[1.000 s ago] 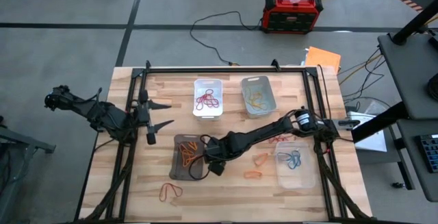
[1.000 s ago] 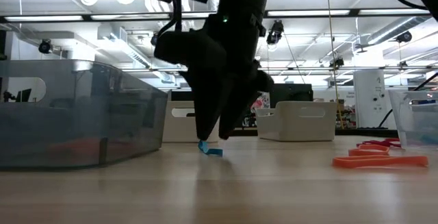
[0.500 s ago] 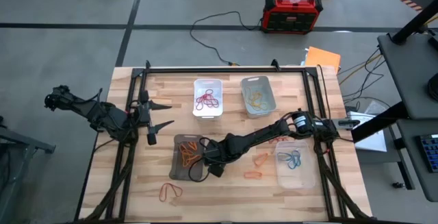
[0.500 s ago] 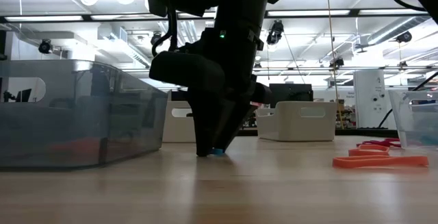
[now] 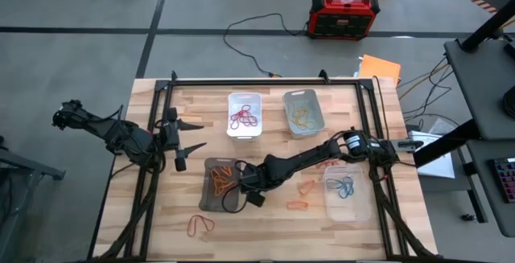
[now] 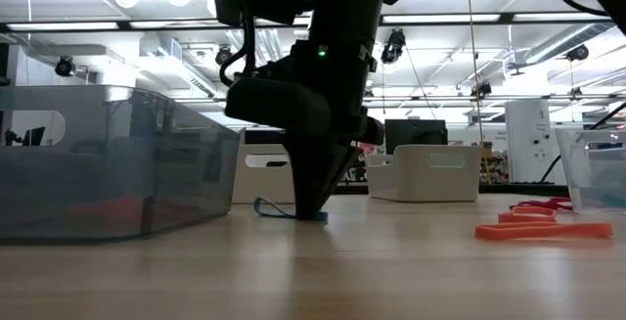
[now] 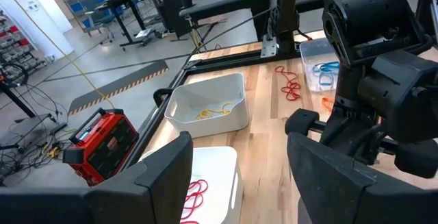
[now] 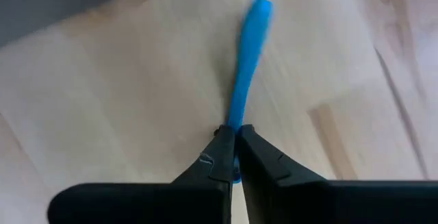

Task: Sort rubber bands into baskets
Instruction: Put the blue rubber band into the transparent bin

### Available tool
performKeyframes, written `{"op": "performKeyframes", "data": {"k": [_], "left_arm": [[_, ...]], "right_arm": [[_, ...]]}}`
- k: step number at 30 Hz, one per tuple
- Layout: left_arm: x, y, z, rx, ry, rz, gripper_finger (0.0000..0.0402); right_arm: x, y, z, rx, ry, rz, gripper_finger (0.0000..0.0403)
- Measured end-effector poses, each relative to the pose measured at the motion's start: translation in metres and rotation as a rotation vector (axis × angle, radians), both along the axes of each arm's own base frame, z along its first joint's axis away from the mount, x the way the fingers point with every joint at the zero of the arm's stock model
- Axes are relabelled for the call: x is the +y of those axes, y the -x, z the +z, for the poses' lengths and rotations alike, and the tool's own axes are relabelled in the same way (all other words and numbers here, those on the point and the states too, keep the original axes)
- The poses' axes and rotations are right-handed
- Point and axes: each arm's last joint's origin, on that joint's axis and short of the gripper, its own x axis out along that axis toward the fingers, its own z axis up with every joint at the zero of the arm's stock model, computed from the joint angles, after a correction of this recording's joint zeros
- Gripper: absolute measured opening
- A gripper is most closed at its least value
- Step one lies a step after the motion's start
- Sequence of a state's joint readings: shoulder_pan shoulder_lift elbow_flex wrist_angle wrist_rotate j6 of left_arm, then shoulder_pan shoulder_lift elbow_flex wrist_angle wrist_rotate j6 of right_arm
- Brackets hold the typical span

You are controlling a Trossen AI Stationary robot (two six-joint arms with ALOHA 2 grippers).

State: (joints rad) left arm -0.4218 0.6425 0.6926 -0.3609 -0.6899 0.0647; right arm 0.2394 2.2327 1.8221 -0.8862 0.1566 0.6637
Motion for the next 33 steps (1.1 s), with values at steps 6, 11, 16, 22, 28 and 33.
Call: {"op": "performKeyframes", "data": {"k": [6, 11, 16, 22, 28, 33], "left_arm": [[0.0, 0.0, 0.0, -0.001, 0.001, 0.0, 0.0221], [0.0, -0.001, 0.0, 0.002, -0.001, 0.0, 0.0221], [-0.001, -0.001, -0.001, 0.006, -0.003, 0.001, 0.0221], [-0.001, -0.001, -0.001, 0.005, 0.001, 0.002, 0.0221], [-0.001, -0.002, -0.001, 0.004, 0.014, 0.006, 0.0221], [-0.001, -0.003, -0.002, 0.005, 0.018, 0.007, 0.0221]], "right_arm": [[0.001, 0.011, 0.03, 0.005, 0.003, 0.055, 0.0009], [0.001, 0.028, 0.063, 0.029, 0.009, 0.102, 0.0009], [0.0, 0.053, 0.107, 0.024, -0.002, 0.125, 0.0009], [-0.002, 0.094, 0.154, 0.029, -0.015, 0.102, 0.0009], [-0.004, 0.143, 0.171, 0.085, -0.038, 0.009, 0.0009], [-0.004, 0.182, 0.169, 0.104, -0.088, -0.072, 0.0009]]}}
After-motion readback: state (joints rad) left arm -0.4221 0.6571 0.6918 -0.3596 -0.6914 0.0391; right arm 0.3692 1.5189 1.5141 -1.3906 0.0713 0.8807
